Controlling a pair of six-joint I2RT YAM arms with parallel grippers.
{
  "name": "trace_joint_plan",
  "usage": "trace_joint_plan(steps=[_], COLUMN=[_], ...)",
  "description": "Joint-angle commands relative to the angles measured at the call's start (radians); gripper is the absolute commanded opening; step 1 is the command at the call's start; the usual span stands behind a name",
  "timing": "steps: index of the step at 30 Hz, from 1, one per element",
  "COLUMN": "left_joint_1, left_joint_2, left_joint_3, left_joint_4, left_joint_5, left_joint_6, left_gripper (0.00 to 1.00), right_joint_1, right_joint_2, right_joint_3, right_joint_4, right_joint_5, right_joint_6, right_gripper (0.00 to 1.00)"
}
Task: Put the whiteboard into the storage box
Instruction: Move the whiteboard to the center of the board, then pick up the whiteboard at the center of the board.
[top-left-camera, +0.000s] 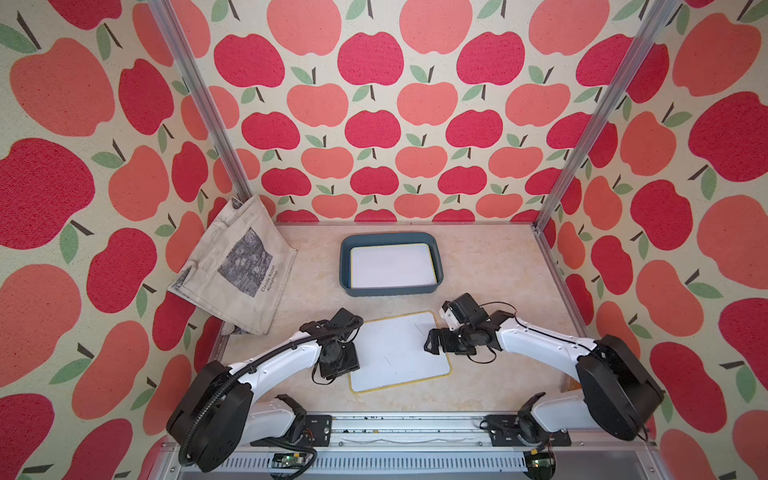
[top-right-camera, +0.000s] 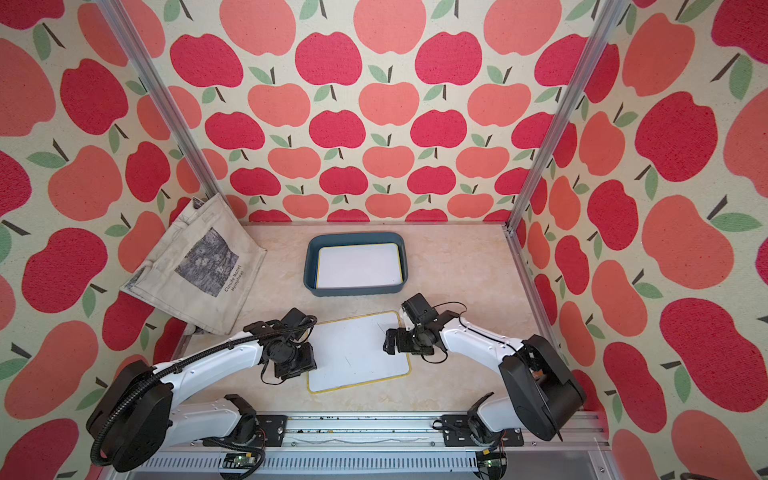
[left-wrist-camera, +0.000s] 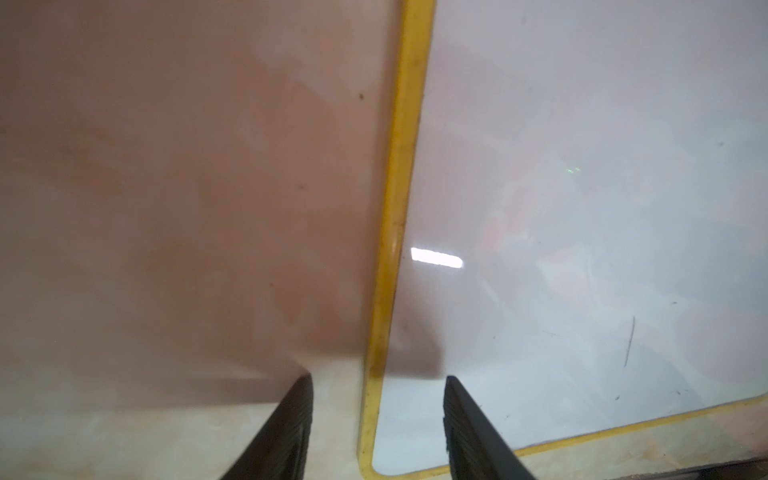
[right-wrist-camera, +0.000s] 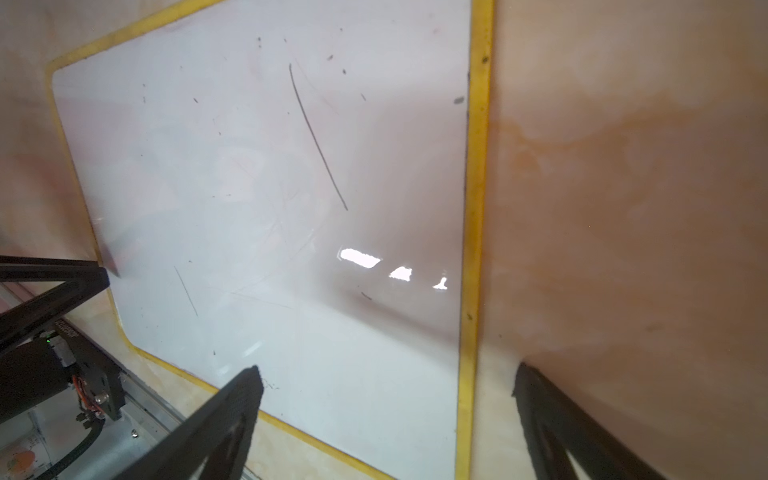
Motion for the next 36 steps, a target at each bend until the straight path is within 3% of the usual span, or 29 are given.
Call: trace_joint_plan(steps=[1,15,23,36], left_joint_1=[-0.013,-0.005,0.064,0.141], left_joint_2=[0.036,0.186,0.177,0.174], left_joint_3=[-0.042,-0.007,-0.059,0.006], left_joint_4=[0.085,0.234,0.423,0.358], left_joint_5=[0.054,0.152,0.279,0.248], left_joint_6=[-0.045,0.122,0.125,0.233], left_gripper=[0.54,0.53,0.53,0.52], right_joint_1=[0.003,0.061,0.097,0.183], right_joint_2=[0.051,0.086,0.094,0.011], right_joint_3=[-0.069,-0.14,-0.207,-0.228], right_joint_4=[0.018,0.065,0.164,0.093], right_joint_5=[-0.051,-0.103,-0.132,-0.084], right_joint_6=[0.018,0.08,0.148,0.214], right_gripper=[0.99,0.99,0.99,0.99])
